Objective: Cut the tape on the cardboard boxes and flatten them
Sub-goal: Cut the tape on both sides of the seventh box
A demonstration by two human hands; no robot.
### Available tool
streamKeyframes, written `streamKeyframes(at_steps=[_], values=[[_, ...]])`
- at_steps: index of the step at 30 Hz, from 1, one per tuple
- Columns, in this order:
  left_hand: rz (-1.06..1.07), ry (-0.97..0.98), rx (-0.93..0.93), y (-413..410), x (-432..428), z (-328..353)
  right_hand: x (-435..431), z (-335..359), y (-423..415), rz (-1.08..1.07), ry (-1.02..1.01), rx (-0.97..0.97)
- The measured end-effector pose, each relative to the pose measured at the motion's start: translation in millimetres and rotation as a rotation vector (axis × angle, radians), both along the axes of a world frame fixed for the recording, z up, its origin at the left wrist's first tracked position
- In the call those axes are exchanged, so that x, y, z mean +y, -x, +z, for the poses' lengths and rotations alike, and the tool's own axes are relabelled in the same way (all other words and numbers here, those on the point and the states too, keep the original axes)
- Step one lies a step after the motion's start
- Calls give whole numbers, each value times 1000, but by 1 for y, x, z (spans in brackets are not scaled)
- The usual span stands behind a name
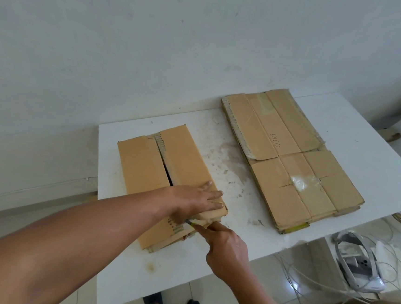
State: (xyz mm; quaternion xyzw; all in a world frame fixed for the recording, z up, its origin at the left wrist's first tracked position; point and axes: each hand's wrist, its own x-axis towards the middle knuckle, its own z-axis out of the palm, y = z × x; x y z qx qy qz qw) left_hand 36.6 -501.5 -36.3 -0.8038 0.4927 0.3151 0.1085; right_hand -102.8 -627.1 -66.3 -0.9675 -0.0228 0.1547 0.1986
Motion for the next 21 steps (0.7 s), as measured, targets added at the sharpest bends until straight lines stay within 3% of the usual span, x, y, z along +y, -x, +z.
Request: streamKeyframes(at_steps=[18,21], values=[[142,100,99,2,12,0,-44,9,-16,158,93,-148],[255,163,134,6,18,-2,-46,9,-13,139,-12,-99]])
